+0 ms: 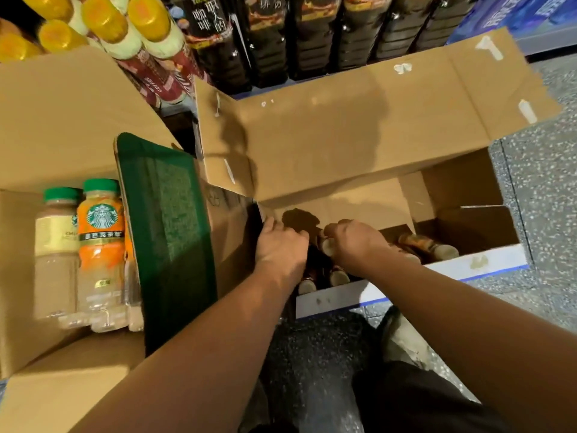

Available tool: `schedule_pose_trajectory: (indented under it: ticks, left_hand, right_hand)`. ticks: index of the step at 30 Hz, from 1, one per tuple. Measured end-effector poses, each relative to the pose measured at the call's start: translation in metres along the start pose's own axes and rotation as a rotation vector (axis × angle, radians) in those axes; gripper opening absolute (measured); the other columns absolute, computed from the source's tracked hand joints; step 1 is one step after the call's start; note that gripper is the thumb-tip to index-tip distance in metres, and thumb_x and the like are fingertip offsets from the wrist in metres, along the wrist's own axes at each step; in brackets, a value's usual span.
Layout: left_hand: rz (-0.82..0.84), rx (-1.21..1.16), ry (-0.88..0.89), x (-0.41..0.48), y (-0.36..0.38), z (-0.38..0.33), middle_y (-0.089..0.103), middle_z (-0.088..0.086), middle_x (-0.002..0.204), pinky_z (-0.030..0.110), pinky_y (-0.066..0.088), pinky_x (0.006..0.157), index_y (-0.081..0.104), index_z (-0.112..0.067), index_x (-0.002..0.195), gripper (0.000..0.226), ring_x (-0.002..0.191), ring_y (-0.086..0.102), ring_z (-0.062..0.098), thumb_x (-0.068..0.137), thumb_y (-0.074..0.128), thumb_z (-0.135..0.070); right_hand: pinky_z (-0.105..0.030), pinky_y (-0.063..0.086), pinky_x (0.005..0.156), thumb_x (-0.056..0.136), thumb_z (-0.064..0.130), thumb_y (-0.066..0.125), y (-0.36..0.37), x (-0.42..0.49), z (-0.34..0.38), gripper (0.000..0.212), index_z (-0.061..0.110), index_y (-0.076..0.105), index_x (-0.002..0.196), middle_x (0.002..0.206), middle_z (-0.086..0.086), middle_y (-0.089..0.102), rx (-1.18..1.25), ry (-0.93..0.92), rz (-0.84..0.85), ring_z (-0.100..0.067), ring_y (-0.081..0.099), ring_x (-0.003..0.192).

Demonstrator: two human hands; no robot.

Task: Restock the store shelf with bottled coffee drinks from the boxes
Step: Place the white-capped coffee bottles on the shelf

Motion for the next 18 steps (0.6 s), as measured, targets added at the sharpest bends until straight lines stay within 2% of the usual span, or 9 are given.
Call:
schedule_pose_trajectory:
  ticks: [4, 8, 11, 14, 16, 18]
  left_hand:
    - [0.028, 0.054, 0.017, 0.009, 0.013, -0.002, 0.06, 0.008, 0.124, 0.045, 0.006, 0.116, 0.046, -0.019, 0.131, 0.038, 0.127, 0.044, 0.027, 0.093, 0.047, -0.02]
    - [0.025, 0.125, 0.029, 0.012, 0.023, -0.005, 0.068, 0.005, 0.107, 0.047, 0.005, 0.114, 0.046, -0.016, 0.129, 0.037, 0.115, 0.053, 0.026, 0.094, 0.039, -0.011]
    - [-0.023, 0.049, 0.021, 0.013, 0.019, -0.003, 0.069, 0.003, 0.1, 0.044, 0.013, 0.111, 0.054, -0.017, 0.117, 0.028, 0.103, 0.061, 0.022, 0.092, 0.041, -0.012]
    - [-0.061, -0.049, 0.022, 0.004, 0.008, 0.001, 0.068, 0.005, 0.105, 0.04, 0.022, 0.108, 0.057, -0.018, 0.114, 0.025, 0.106, 0.06, 0.022, 0.091, 0.05, -0.019]
    - [-0.093, -0.103, 0.027, -0.011, -0.004, 0.001, 0.066, 0.006, 0.108, 0.037, 0.032, 0.1, 0.056, -0.018, 0.116, 0.029, 0.106, 0.059, 0.024, 0.089, 0.057, -0.027]
    - [-0.142, -0.182, 0.035, -0.031, -0.022, 0.001, 0.064, 0.006, 0.109, 0.034, 0.04, 0.086, 0.057, -0.017, 0.115, 0.032, 0.104, 0.058, 0.025, 0.086, 0.062, -0.031]
  right_hand:
    - [-0.031, 0.042, 0.072, 0.087, 0.016, 0.057, 0.012, 0.009, 0.0, 0.036, 0.021, 0.051, 0.122, 0.112, -0.008, 0.059, -0.055, 0.001, 0.012, -0.027, 0.059, 0.101]
    - [-0.031, 0.042, 0.072, 0.088, 0.016, 0.056, 0.024, 0.015, -0.003, 0.037, 0.023, 0.05, 0.124, 0.11, -0.007, 0.06, -0.054, -0.016, -0.028, -0.026, 0.06, 0.099]
    - [-0.029, 0.043, 0.074, 0.087, 0.018, 0.059, 0.022, 0.012, -0.01, 0.036, 0.024, 0.054, 0.122, 0.109, -0.005, 0.062, 0.002, -0.025, -0.064, -0.024, 0.06, 0.097]
    - [-0.027, 0.041, 0.074, 0.081, 0.025, 0.065, 0.008, -0.007, -0.019, 0.038, 0.026, 0.058, 0.118, 0.107, -0.005, 0.065, 0.139, 0.004, -0.118, -0.024, 0.06, 0.097]
    - [-0.026, 0.043, 0.074, 0.076, 0.026, 0.069, -0.009, -0.027, -0.02, 0.036, 0.023, 0.064, 0.112, 0.102, -0.005, 0.067, 0.252, 0.015, -0.161, -0.023, 0.061, 0.093]
    - [-0.023, 0.043, 0.069, 0.071, 0.022, 0.072, -0.031, -0.05, -0.014, 0.028, 0.019, 0.069, 0.099, 0.093, -0.005, 0.068, 0.36, -0.017, -0.217, -0.022, 0.061, 0.086]
Point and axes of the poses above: each hand's wrist, its own x-axis towards the middle knuckle, its own y-axis out of the palm, z = x × y, the point moved 1 cm from there along x, towards the middle knuckle
